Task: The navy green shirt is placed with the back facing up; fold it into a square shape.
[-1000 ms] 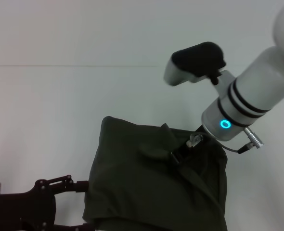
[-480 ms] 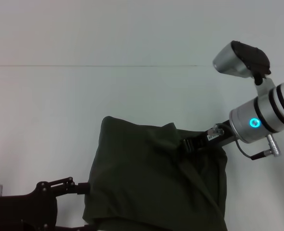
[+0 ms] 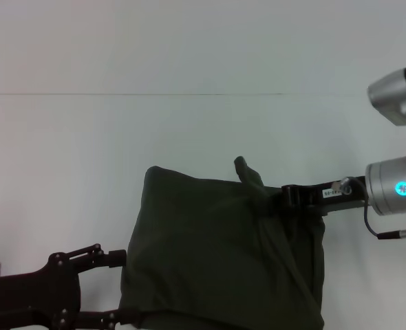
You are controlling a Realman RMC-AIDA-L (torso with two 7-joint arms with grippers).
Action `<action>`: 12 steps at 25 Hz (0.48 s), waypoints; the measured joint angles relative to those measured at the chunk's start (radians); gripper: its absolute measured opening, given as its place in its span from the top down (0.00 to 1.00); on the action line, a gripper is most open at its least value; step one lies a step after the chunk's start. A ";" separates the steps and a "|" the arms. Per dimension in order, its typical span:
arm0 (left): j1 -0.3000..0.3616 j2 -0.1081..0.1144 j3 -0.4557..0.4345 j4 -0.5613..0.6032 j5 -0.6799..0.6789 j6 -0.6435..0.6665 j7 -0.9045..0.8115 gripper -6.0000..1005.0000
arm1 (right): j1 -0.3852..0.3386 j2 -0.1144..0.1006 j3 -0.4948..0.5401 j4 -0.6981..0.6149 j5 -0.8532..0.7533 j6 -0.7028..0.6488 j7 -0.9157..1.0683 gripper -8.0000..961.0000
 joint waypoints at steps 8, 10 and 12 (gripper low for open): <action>-0.002 -0.005 -0.053 -0.067 0.000 -0.003 0.000 0.08 | -0.029 -0.001 0.174 0.162 0.042 -0.011 -0.185 0.94; -0.002 -0.005 -0.063 -0.078 0.000 -0.004 0.000 0.08 | -0.049 -0.002 0.199 0.175 0.064 -0.026 -0.229 0.94; -0.001 -0.005 -0.078 -0.088 0.000 -0.005 0.000 0.08 | -0.069 -0.002 0.215 0.181 0.093 -0.041 -0.268 0.94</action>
